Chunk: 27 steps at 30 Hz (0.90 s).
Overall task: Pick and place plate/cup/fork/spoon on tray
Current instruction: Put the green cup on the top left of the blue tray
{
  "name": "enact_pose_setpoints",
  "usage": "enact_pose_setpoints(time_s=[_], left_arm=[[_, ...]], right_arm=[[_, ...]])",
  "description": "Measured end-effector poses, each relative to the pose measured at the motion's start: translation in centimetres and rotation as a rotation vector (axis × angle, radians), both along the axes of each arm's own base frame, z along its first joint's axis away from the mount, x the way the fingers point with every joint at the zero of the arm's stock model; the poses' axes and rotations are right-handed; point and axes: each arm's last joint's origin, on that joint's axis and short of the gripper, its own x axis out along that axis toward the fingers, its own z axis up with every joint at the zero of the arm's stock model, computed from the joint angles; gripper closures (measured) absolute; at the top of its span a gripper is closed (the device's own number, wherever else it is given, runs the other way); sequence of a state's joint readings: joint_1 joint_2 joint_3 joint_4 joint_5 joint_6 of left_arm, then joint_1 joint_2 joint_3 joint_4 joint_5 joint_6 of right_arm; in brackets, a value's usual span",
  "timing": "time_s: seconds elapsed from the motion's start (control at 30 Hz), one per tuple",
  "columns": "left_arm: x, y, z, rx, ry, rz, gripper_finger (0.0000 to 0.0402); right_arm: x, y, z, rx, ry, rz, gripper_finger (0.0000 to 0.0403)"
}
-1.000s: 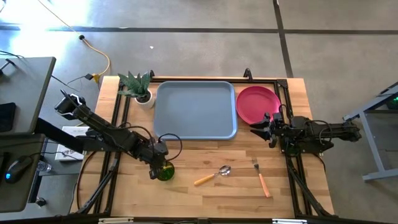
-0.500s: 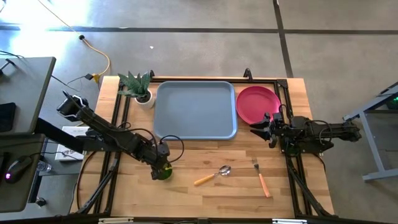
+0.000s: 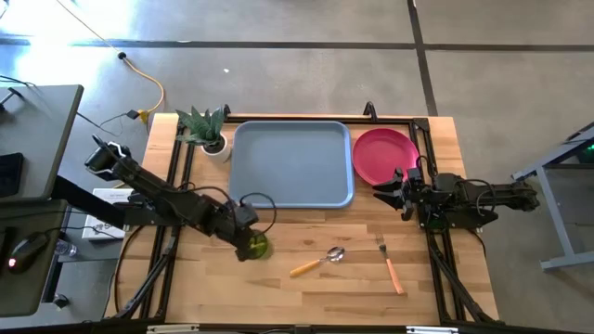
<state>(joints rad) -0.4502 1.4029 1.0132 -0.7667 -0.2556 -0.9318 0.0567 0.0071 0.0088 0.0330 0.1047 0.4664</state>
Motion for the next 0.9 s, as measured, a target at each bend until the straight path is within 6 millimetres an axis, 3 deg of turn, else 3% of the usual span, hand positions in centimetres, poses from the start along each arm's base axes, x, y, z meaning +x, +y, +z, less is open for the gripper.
enact_pose_setpoints(time_s=[0.2, 0.37, 0.63, 0.9], left_arm=[[1.9, 2.6, 2.6, 0.076, -0.093, 0.088, 0.0396], [3.0, 6.2, 5.0, 0.189, -0.100, 0.147, 0.0396], [3.7, 14.0, 8.8, 0.323, -0.123, 0.261, 0.0396], [1.8, 22.0, 11.2, 0.404, -0.107, 0.411, 0.0396]], right_arm=[[0.0, 0.0, 0.0, 0.005, 0.000, 0.001, 0.0263], [0.0, 0.0, 0.0, 0.007, 0.000, 0.000, 0.0263], [0.0, 0.0, 0.0, 0.006, 0.000, -0.003, 0.0263], [0.0, -0.1, 0.0, 0.008, -0.005, -0.039, 0.0263]])
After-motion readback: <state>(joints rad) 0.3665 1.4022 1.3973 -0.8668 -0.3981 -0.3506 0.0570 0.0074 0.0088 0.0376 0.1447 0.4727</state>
